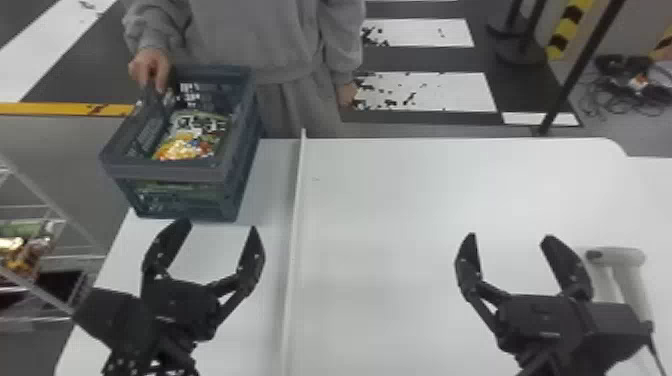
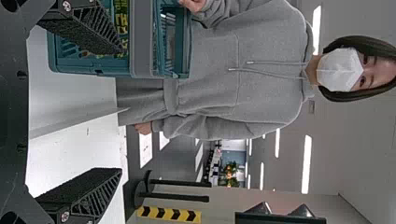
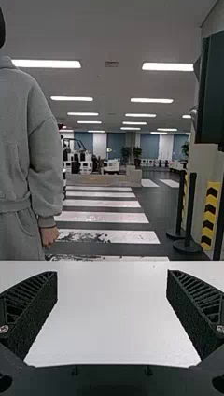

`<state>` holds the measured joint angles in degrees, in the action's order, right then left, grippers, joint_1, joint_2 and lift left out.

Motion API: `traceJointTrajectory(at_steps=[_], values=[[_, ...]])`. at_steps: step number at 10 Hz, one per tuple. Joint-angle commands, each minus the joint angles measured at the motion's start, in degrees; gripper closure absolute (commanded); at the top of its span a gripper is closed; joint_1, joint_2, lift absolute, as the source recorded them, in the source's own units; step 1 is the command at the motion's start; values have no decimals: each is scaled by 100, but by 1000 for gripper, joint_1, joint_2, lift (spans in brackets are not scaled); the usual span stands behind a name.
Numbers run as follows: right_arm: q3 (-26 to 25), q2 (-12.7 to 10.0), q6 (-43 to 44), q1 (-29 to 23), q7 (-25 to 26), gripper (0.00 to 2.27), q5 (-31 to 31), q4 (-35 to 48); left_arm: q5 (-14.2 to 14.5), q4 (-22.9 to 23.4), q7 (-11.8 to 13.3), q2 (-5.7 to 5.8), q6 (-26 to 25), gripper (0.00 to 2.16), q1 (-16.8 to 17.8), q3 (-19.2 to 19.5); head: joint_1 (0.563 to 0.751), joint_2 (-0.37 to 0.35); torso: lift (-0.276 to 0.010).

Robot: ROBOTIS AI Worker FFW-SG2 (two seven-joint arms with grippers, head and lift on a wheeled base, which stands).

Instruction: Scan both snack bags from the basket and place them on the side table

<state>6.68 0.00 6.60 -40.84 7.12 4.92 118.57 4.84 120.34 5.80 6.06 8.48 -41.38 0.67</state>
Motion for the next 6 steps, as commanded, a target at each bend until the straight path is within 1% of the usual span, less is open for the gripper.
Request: traceJointTrajectory(at_steps=[1,6], values=[[-9,-5,-5,6,0,49,0,0,-1,-2,9,0,0,97,7,3,695,43,-75],[-9,-5,-41,32,0,49,0,-27,-18,-10,18,0,-18,97,16,-6,695,41,-75]])
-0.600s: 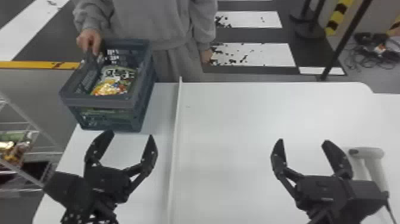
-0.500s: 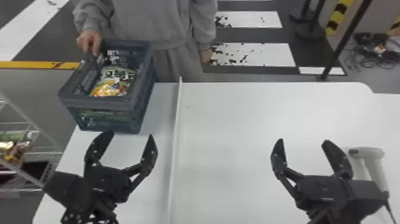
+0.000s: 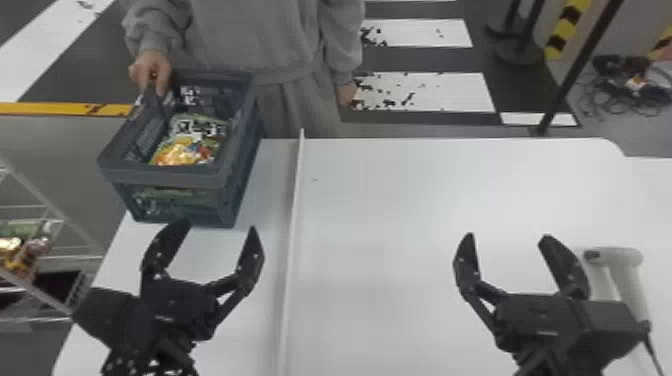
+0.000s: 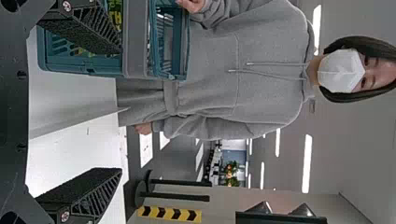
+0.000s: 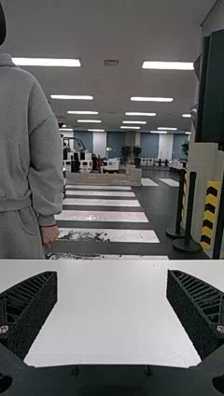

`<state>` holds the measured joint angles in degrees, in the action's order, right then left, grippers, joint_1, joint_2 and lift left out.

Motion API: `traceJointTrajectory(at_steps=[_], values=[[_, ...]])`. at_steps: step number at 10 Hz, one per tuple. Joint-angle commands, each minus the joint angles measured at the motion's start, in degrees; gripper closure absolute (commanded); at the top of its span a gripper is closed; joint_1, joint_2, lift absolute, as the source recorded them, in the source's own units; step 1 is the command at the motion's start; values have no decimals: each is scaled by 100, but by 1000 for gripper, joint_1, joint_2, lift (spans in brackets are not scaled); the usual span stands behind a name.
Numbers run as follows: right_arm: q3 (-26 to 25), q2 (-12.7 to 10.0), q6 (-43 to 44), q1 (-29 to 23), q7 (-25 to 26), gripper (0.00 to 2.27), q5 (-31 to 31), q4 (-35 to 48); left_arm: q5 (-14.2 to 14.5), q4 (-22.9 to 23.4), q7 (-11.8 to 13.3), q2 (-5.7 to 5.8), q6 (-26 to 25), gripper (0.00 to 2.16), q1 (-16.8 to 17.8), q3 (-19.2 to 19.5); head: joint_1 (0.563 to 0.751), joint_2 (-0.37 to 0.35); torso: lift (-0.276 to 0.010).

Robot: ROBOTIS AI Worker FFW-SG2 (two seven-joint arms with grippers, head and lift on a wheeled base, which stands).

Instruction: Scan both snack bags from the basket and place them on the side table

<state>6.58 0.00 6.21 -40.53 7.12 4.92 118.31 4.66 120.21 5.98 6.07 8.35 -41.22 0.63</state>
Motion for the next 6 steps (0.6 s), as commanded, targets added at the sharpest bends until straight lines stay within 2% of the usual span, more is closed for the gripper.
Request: traceJointTrajectory(at_steps=[1,6], values=[[-8,-5,-2,1,0,49,0,-1,0,2,8,8,-5,97,-1,-2,695,40,-75],[1,-5,-143,1,0,49,18,-10,0,28,17,52,-5,97,8,7,695,38,-75]])
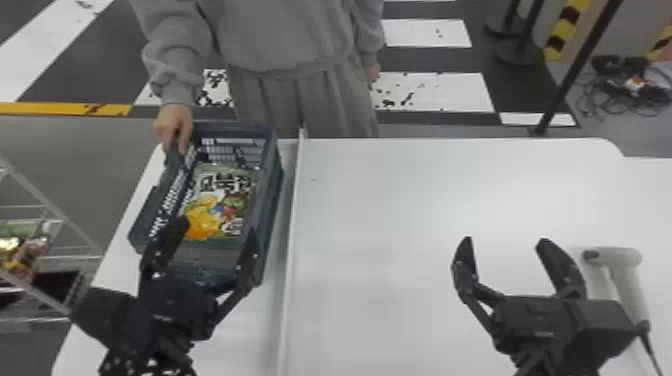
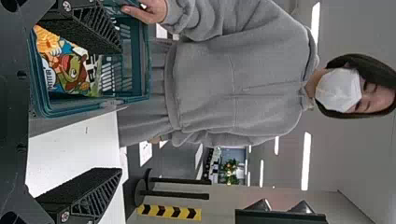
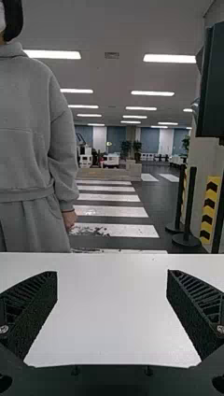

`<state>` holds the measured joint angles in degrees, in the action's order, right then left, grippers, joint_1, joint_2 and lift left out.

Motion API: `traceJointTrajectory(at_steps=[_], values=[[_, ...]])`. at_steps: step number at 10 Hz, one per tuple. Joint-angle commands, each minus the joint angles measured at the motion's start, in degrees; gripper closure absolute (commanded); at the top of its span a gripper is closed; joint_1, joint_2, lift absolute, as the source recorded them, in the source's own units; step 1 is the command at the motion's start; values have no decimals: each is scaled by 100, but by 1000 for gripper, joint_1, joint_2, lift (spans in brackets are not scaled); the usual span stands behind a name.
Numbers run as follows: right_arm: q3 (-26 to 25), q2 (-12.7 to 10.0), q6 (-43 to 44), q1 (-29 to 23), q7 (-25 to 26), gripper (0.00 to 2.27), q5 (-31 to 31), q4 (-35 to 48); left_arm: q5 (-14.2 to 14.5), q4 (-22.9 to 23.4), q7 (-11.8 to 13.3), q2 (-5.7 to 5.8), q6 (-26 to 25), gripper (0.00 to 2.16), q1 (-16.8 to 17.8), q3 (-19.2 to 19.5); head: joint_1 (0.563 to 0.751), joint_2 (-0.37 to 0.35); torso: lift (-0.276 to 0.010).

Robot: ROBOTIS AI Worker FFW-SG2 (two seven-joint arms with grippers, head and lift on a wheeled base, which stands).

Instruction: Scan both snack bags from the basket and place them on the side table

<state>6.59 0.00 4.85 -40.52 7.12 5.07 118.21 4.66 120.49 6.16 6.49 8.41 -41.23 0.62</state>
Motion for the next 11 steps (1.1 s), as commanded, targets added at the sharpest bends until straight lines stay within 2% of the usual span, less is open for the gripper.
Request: traceJointTrajectory(at_steps=[1,2,3,5,7,9,11], values=[[0,-5,-42,0,0,49,3,0,0,-8,-18,19,-11,97,53,43,695,39,-75],[9,-5,-77,0,0,49,11,0,9,-17,-36,19,-134,113,159,105,695,42,-75],[9,-5,-94,0,0,49,11,0,44,1,-62,19,-732,140,361,175,695,49,-75],[9,-5,-112,-18,0,49,20,0,264,-8,17,10,-1365,144,765,412,695,65,-75],[9,-5,-147,-18,0,49,20,9,431,1,52,19,-2296,144,1258,641,695,96,-75],[9,-5,-165,-27,0,49,29,9,448,-17,52,19,-3509,147,1908,676,695,118,-75],[0,-5,-165,-27,0,53,46,-35,422,-280,96,19,-4669,147,2655,720,695,119,-75]])
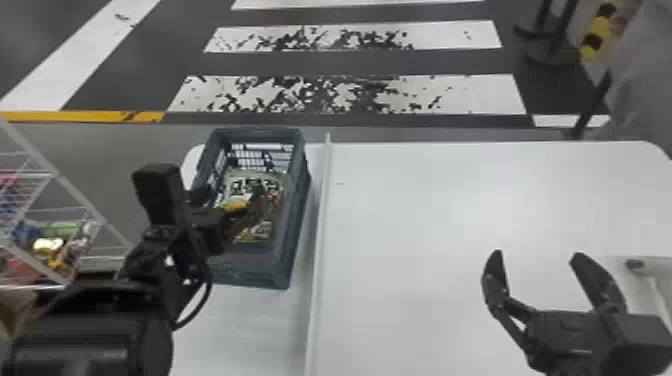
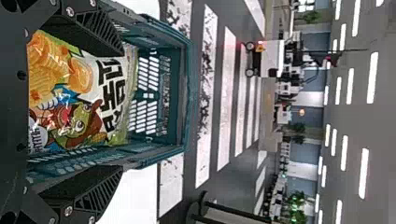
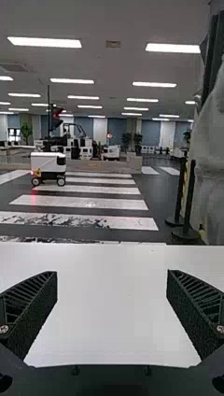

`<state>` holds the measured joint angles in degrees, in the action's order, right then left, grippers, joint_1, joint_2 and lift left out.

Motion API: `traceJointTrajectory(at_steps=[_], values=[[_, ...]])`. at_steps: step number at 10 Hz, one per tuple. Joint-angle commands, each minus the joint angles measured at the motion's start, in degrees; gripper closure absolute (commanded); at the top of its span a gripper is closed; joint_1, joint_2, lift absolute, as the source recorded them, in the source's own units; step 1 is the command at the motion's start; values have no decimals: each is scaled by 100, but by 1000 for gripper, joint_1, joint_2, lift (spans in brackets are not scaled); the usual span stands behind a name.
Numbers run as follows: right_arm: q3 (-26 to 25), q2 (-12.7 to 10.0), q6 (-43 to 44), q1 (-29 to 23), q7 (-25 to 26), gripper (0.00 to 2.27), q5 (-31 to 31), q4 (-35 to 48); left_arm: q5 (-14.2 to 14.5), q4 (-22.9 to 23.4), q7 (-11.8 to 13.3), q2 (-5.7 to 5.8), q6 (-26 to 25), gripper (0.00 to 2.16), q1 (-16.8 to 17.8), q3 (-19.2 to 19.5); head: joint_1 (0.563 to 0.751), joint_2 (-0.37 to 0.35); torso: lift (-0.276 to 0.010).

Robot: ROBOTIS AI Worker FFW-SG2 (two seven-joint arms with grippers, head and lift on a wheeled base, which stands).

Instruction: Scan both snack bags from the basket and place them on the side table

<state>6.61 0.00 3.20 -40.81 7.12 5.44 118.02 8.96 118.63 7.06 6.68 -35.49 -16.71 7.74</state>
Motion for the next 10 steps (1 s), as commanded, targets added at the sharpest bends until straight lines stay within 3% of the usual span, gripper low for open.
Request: traceJointTrajectory(at_steps=[1,5,8,9,10], values=[[-2,-5,0,12,0,53,18,-51,-61,-279,59,9,-982,147,590,-1,695,119,-75],[-37,-5,0,21,0,53,36,-86,-334,-1386,243,53,-2336,147,1759,-124,695,120,-75],[-64,-5,0,47,0,53,36,-113,-633,-2485,516,70,-2846,218,2603,-361,695,108,-75],[-72,-5,0,65,0,53,36,-130,-861,-2722,902,70,-3004,701,2752,-361,695,106,-75],[-81,-5,-18,91,0,53,36,-157,-923,-2783,990,61,-3022,1578,2770,-361,695,95,-75]])
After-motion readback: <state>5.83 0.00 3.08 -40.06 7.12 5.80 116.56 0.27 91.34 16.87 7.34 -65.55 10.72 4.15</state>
